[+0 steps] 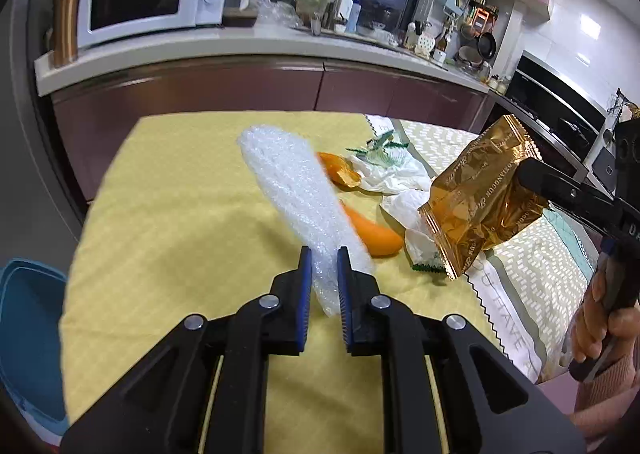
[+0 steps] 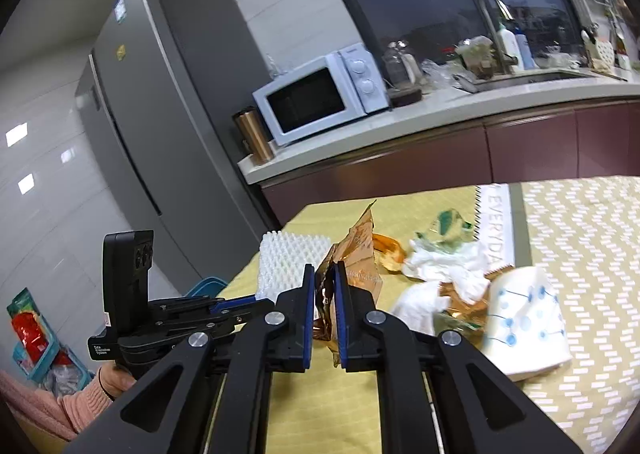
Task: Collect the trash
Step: 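Grasp another foam net with the left tool while the right tool grasps the gold wrapper, then carry both items over the blue bin and open both tools to release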
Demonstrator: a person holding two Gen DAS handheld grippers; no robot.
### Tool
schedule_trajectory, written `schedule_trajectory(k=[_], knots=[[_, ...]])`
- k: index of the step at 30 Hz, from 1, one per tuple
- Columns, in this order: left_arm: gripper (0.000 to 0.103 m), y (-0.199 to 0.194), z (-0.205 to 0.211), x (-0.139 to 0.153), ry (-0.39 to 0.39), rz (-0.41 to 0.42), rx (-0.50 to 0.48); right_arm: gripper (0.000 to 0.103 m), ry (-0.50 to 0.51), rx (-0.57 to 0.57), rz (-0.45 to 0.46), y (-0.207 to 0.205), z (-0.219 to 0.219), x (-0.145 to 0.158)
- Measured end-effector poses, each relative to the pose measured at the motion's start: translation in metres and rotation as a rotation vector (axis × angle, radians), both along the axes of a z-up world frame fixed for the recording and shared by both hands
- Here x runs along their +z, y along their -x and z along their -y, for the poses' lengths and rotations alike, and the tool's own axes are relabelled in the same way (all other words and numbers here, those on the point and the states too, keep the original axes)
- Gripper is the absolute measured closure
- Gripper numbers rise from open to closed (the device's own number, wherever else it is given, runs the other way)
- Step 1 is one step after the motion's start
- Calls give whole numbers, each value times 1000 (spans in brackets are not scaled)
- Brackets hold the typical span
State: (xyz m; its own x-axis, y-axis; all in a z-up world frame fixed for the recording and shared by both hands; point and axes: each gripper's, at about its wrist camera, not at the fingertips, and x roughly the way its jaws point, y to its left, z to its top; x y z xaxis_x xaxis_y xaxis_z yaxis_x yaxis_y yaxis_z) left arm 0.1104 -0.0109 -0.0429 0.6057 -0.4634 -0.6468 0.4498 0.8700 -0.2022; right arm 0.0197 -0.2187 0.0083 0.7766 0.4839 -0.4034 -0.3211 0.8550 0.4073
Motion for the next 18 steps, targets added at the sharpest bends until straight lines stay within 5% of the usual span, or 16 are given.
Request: schedule_trajectory(k=[18], knots=[[90, 57, -104, 24, 55, 85, 142, 94, -80, 211, -24, -20, -70, 0]])
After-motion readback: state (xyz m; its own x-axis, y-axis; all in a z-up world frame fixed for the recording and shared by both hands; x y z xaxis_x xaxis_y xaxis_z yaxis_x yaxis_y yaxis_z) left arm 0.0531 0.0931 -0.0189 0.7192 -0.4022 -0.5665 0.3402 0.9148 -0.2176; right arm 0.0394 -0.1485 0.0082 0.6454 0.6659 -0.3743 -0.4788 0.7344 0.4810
